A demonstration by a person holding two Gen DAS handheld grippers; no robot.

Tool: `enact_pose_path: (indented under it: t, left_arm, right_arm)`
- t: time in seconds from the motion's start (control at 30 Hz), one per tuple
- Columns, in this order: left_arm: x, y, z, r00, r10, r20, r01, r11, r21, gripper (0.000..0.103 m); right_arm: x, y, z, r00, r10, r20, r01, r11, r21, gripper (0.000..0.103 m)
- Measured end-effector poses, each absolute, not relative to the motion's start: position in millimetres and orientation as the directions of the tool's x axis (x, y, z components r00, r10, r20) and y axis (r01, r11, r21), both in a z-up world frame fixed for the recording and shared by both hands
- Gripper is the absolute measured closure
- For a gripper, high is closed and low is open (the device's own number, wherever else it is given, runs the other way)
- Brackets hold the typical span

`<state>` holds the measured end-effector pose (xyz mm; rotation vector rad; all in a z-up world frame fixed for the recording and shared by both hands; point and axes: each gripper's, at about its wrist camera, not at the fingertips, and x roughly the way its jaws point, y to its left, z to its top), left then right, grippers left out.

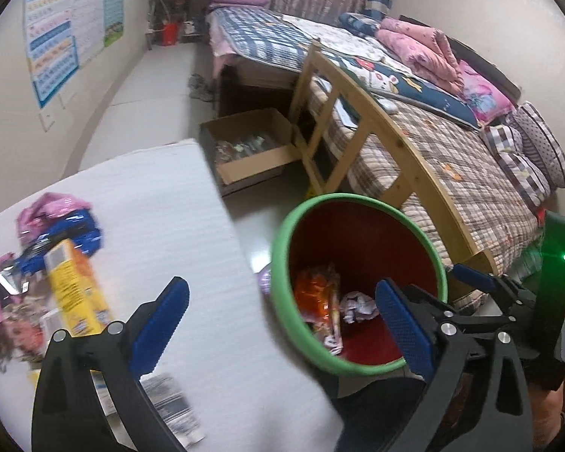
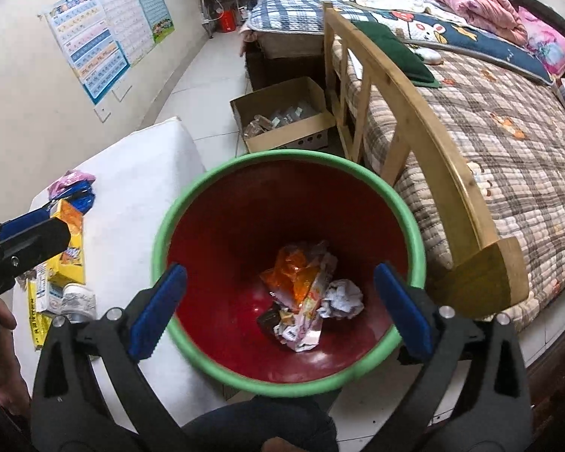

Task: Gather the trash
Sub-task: 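Move both tools back over the table toward the remaining trash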

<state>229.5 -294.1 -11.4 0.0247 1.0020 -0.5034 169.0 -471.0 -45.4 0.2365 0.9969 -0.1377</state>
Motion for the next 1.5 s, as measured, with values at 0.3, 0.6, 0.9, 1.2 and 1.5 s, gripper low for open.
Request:
enact_pose_path:
  t: [0.3,0.6,0.9,1.2,1.5]
  left_arm:
    - [196.5,-198.3,5.0,0.497,-0.355,-0.791,0.317,0.924,-0.215,0.008]
    - [157.4,-92.0,11.9,0.570,-0.210,-0.794,0.174,0.976,-0.134,0.008]
    - [132.6,-6.1,3.6,0.584,-0.224,-0.780,0.023,0.965,-0.260,0.008]
    - [123.0,5.3,-14.6,0.525,-0.276,-0.805,0.053,0.955,-0.293,0.008]
    - [138.5,-17.9,-47.1,0.444,-0.305,-0.842,0.090,0.951,-0.297,0.011]
  right_arm:
    - [160.5,-398.1,-17.2,0.561,-0.020,-0.828,0.152,0.985,0.079,0.005]
    - [152.4,-318.9,10.2,0.613,0.057,-0.788,0.038,0.994,0.102,0.005]
    - [157.9,-257.4,4.2,0.542,0.153,-0.826,-0.072,0.988,0.136,0.005]
    - [160.5,-227.7,-1.3,0.504,0.177,-0.845,-0.131,0.983,0.128,0.005]
    - [190.4,-225.5,-8.4,0.493,0.173,-0.852,-0.150,0.982,0.113,0.005]
